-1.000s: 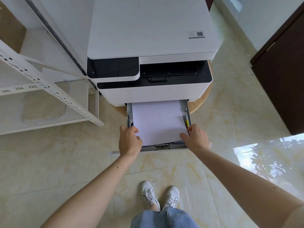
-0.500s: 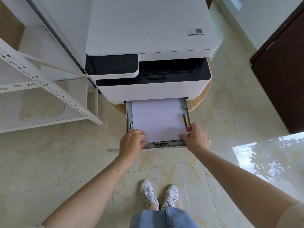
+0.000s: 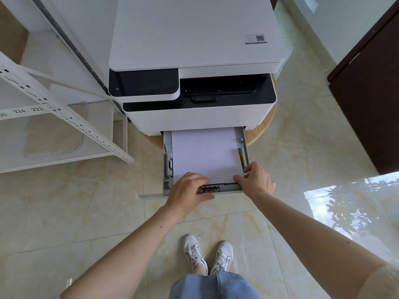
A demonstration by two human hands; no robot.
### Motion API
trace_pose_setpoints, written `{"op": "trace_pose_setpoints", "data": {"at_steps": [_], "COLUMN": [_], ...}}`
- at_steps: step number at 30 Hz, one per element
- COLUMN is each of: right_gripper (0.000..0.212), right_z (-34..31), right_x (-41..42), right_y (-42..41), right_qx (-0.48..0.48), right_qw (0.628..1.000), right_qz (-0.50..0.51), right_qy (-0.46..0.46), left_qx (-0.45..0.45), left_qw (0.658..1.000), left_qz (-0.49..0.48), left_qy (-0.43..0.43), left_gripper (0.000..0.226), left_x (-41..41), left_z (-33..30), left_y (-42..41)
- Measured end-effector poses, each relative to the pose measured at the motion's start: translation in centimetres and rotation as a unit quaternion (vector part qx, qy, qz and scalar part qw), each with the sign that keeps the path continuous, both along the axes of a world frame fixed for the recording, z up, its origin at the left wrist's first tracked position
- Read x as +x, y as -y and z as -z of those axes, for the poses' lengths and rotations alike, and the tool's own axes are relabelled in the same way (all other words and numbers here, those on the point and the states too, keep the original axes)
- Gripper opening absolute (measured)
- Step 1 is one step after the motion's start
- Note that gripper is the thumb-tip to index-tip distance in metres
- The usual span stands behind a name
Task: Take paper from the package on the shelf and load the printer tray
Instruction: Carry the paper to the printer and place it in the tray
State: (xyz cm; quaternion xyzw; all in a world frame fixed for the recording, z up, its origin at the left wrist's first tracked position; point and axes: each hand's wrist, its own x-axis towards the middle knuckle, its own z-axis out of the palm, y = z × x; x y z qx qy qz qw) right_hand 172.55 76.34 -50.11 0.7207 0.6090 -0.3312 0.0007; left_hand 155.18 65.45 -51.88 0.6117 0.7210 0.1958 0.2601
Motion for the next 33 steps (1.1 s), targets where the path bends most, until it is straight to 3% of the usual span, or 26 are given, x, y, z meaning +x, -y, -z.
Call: {"op": "trace_pose_setpoints", "data": {"at_steps": [3,12,26,33], "right_gripper": [0.031,0.03,0.027,0.012], "right_z": [-0.1,-0.4,0.0,0.9], "right_x": [0.0,-0.2,0.2,0.2], "right_y": [0.1,0.3,0.9,0.7], "right_qx": [-0.003,0.006,0.082,0.08], "right_qw": [1.0,1.0,0.992,0.991], "right_qz": [-0.002,-0.018,-0.091,-0.1], "right_qy": [-0.002,0.018,0.035,0.049], "left_qx": [-0.017,-0.038,-0.041,-0.034], "left_qw": [0.999,0.999,0.999,0.995], "left_qz": [0.005,0.006,-0.022,-0.046], "left_qy": [-0.029,-0.035,-0.025,-0.087], "left_gripper": [0.053,0.031,0.049,0.052], "left_x": [0.3,0.6,0.0,-2.0], "left_z": [0.4,0.6,0.5,0.5], "left_y": [0.4,0.8,0.9,1.8]}}
